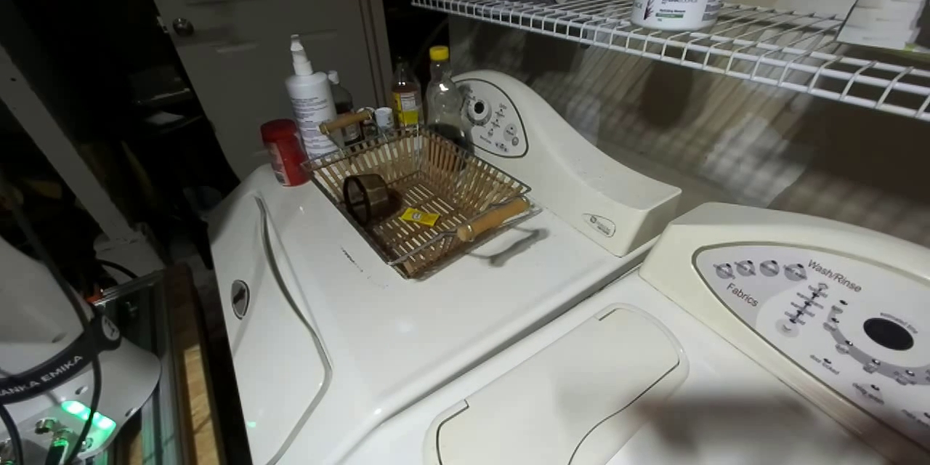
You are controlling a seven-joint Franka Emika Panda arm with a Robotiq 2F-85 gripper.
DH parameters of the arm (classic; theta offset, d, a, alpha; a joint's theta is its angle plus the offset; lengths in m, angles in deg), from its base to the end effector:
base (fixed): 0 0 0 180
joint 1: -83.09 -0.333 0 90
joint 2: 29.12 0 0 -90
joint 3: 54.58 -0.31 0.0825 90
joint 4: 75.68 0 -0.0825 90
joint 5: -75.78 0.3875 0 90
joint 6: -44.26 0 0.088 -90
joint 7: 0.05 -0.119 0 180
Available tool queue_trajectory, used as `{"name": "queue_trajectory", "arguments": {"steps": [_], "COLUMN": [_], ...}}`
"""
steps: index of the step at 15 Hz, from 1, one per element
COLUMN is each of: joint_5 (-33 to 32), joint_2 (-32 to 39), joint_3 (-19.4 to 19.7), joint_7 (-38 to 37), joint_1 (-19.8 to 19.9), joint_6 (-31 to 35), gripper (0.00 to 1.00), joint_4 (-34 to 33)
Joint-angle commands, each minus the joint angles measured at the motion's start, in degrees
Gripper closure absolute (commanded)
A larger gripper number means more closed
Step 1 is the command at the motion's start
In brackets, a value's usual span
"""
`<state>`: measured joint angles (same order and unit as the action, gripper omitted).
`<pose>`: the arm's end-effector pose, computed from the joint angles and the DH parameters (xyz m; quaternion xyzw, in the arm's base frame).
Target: Place the dark blue and white container right-side up.
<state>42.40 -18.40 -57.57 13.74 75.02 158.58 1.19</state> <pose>0.6501 0.0827 0.6659 0.9000 0.2526 0.2150 0.2827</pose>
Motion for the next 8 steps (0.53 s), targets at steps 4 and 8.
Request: {"name": "queue_trajectory", "arguments": {"steps": [4, 8], "joint_5": [0.7, 4.9], "joint_2": [-0.7, 0.2], "joint_3": [-0.1, -0.3], "joint_7": [-1.7, -4.1], "joint_1": [-0.1, 0.8], "joint_6": [0.0, 4.2], "gripper": [0.0, 0.0], "joint_4": [0.0, -1.2]}}
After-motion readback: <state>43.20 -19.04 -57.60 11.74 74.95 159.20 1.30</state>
